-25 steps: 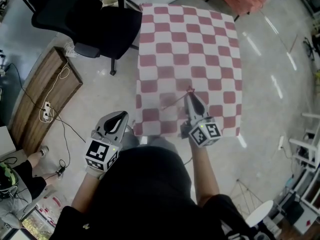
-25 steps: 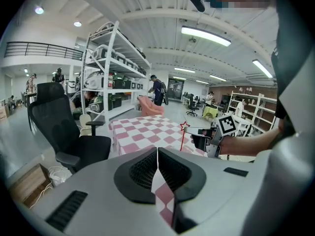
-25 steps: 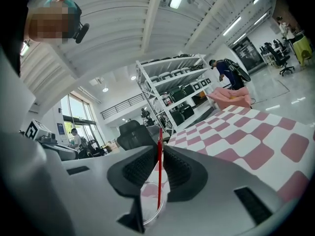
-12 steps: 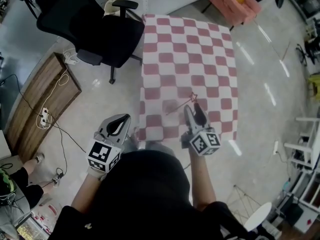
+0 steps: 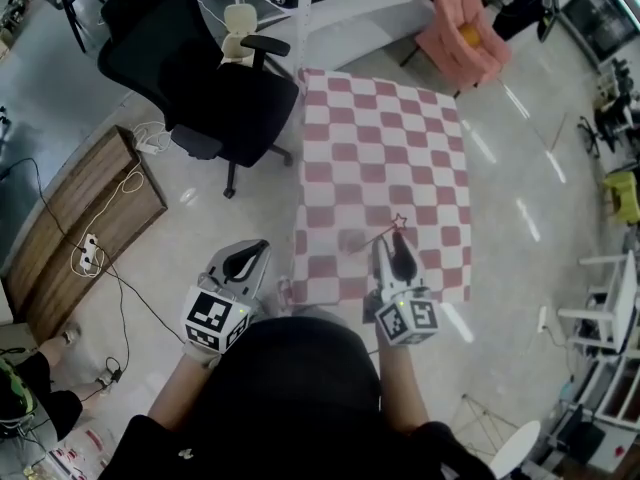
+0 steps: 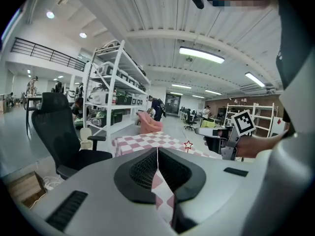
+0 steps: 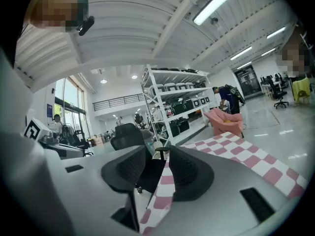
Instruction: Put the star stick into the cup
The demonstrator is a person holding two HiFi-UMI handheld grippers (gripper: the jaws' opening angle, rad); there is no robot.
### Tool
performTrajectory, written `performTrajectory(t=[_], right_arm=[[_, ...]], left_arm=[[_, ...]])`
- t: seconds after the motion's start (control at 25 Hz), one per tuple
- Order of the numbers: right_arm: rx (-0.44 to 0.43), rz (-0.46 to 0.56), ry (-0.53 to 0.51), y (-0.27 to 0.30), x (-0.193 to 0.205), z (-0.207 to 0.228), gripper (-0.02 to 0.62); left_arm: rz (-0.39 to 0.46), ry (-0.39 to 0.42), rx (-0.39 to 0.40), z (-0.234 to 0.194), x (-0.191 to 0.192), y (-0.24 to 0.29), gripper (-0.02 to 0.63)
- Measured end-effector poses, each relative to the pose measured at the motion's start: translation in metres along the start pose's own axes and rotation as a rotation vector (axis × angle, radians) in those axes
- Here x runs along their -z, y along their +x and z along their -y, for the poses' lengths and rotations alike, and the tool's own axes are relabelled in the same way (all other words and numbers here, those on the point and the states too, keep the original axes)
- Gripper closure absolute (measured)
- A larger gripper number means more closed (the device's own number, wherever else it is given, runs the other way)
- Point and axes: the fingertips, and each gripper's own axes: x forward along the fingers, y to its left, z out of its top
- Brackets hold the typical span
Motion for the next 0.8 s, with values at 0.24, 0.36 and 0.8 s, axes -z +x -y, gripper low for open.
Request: performTrajectory(t=[0.24,0.36,0.8], right_arm=[[-0.151,0.021,-0.057,0.017,-0.015,-0.076,0.507],[-0.214,0.010,-0.082,0.027,-0.013,-0.108,0.528],[-0.380,-0.043,-0.172,0.048,0.011,-0.189,0.554]], left_arm=[[0.052,-0.017,-0.029,-0.026,-0.008,-0.021,0.563],[0.070,-0.027,-0.045,-0.038,-0.009,-0.032,0.563],[0.105,-0.048,-0.093,-0.072,-0.006,-0.067,0.563]])
